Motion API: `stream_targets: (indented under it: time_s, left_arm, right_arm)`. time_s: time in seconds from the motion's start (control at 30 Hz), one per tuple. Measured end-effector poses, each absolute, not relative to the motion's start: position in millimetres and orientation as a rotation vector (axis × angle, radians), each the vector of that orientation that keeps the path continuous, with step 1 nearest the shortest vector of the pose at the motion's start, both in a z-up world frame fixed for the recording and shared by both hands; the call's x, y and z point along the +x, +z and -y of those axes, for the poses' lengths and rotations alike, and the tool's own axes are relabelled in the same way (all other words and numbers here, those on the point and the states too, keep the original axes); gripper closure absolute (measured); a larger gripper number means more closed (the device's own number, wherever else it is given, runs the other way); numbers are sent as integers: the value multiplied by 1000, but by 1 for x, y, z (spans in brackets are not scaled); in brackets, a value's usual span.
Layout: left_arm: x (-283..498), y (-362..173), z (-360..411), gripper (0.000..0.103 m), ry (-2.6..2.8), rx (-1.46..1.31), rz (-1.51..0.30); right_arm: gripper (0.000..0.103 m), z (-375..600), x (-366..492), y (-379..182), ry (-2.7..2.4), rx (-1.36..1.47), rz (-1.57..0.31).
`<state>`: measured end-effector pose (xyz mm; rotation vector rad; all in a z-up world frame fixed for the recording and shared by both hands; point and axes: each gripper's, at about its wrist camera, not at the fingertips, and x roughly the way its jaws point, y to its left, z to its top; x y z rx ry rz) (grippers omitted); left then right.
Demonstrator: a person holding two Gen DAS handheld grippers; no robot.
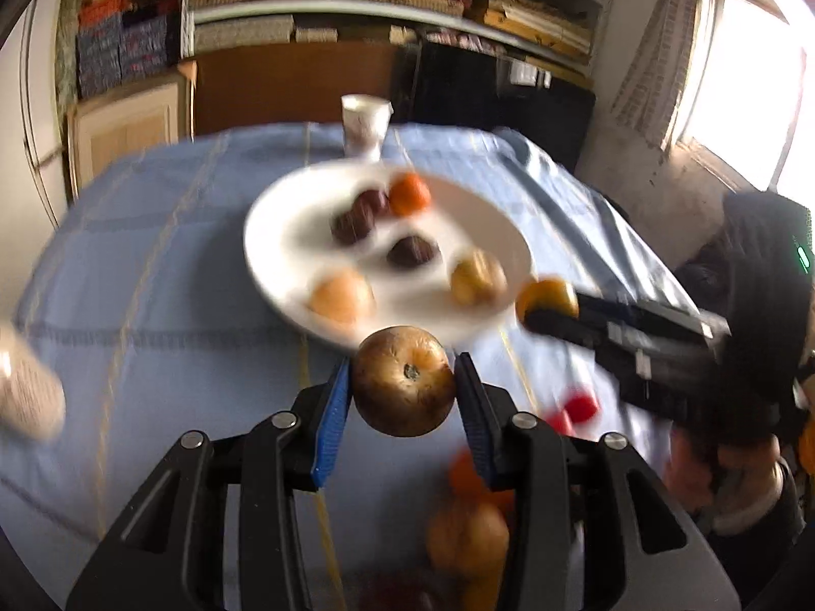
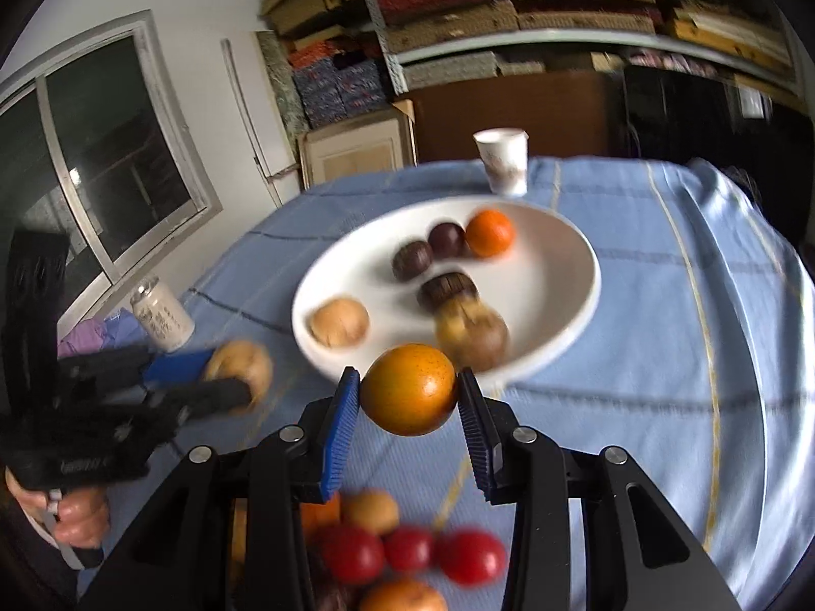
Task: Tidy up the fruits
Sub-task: 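Carry both fruits onto the white plate and open both tools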
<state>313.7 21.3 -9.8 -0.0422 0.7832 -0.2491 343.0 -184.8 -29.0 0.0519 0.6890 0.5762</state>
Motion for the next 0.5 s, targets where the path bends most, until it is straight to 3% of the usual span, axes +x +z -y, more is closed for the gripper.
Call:
stream_targets:
  time_s: [0.3, 0.33, 0.4, 0.5]
  left_arm:
    - [396, -15, -23, 60, -205, -61, -797]
    - [401, -18, -22, 56, -202, -70, -811]
    - [399, -17, -22, 33, -189, -77, -805]
    - [383, -3, -23, 24, -154, -44, -751]
  right_arm:
    - [63, 157, 383, -30, 607, 10, -731]
    - [63, 156, 384, -30, 607, 10, -730]
    - [63, 157, 384, -29, 603, 6, -732]
    - [63, 169, 377, -23, 614, 43, -714]
